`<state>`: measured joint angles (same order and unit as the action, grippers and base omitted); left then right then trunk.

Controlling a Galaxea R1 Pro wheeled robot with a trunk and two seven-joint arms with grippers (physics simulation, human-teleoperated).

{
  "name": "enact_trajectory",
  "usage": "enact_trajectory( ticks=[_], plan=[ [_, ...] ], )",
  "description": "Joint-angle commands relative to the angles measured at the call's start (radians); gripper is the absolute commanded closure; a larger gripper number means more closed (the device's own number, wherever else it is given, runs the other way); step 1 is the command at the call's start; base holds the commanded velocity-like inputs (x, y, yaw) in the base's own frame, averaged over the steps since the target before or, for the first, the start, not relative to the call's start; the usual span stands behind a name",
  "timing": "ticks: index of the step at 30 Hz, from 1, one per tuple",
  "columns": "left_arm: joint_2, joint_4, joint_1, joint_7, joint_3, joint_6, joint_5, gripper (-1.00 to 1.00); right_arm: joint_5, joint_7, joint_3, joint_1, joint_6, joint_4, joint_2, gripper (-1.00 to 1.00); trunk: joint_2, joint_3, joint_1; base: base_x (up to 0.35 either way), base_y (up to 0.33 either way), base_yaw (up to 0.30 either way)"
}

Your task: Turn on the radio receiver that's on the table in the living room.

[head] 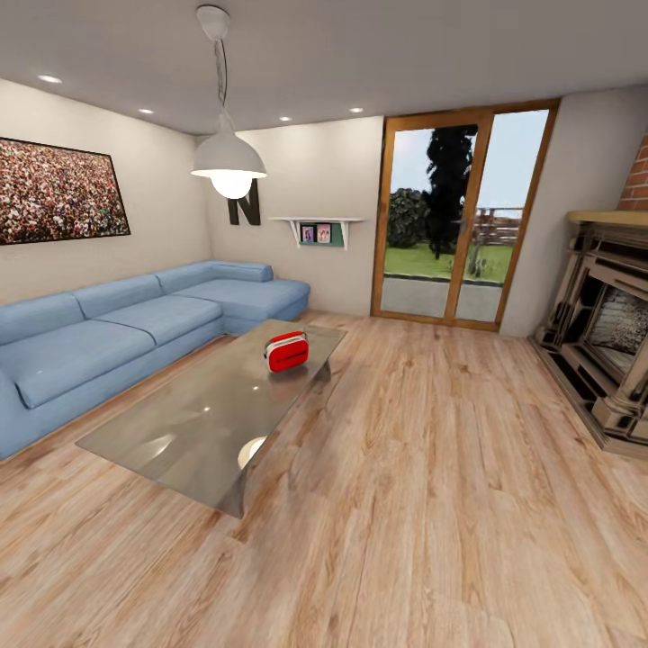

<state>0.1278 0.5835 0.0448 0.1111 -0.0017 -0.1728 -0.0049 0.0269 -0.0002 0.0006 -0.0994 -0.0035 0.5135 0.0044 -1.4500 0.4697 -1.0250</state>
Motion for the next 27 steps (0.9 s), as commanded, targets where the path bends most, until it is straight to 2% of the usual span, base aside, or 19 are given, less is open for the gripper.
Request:
enact_trajectory(
  ticks=[1,2,3,4,6,8,10,14,19,23,25,27],
  plan=[
    [-0.001,0.060,-0.004,0.011,0.000,-0.040,0.000,-1.00,0.012,0.000,0.000,-0.020,0.001,0.013,-0.006,-1.00,0.000,0.000,0.000,0.000,0.000,0.000],
    [-0.001,0.087,-0.006,0.015,0.000,-0.057,0.000,-1.00,0.023,0.000,0.000,-0.046,0.002,0.019,-0.010,-1.00,0.000,0.000,0.000,0.000,0.000,0.000],
    [-0.001,0.160,-0.016,0.021,0.000,-0.097,0.000,-1.00,0.033,0.000,0.000,-0.076,0.004,0.023,-0.012,-1.00,0.000,0.000,0.000,0.000,0.000,0.000],
    [-0.001,0.219,-0.040,0.025,0.000,-0.139,-0.001,-1.00,0.049,0.001,-0.001,-0.142,0.009,0.024,-0.015,-1.00,0.000,0.000,0.000,0.000,0.000,0.000],
    [-0.002,0.242,-0.084,0.027,0.001,-0.178,-0.001,-1.00,0.058,0.003,0.000,-0.200,0.055,0.024,-0.014,-1.00,0.000,0.000,0.000,0.000,0.000,0.000],
    [-0.004,0.251,-0.126,0.026,0.002,-0.217,-0.001,-1.00,0.064,0.006,0.001,-0.251,0.148,0.024,-0.013,-1.00,0.000,0.000,0.000,0.000,0.000,0.000],
    [-0.006,0.256,-0.152,0.024,0.003,-0.238,0.001,-1.00,0.071,0.010,0.003,-0.288,0.206,0.025,-0.013,-1.00,0.000,0.000,0.000,0.000,0.000,0.000],
    [-0.006,0.258,-0.162,0.024,0.003,-0.240,0.002,-1.00,0.077,0.012,0.009,-0.302,0.220,0.024,-0.013,-1.00,0.000,0.000,0.000,0.000,0.000,0.000],
    [-0.007,0.276,-0.165,0.029,0.002,-0.242,-0.002,-1.00,0.097,0.011,0.009,-0.305,0.163,0.020,-0.014,-1.00,0.000,0.000,0.000,0.000,0.000,0.000],
    [-0.009,0.427,-0.169,0.027,0.002,-0.271,-0.009,-1.00,0.107,0.011,0.005,-0.308,0.158,0.032,-0.015,-1.00,0.000,0.000,0.000,0.000,0.000,0.000],
    [-0.010,0.489,-0.171,0.027,0.002,-0.315,-0.010,-1.00,0.109,0.010,0.005,-0.313,0.160,0.041,-0.015,-1.00,0.000,0.000,0.000,0.000,0.000,0.000],
    [-0.011,0.558,-0.173,0.029,0.003,-0.388,-0.009,-1.00,0.109,0.008,0.004,-0.327,0.162,0.049,-0.015,-1.00,0.000,0.000,0.000,0.000,0.000,0.000]
  ],
)
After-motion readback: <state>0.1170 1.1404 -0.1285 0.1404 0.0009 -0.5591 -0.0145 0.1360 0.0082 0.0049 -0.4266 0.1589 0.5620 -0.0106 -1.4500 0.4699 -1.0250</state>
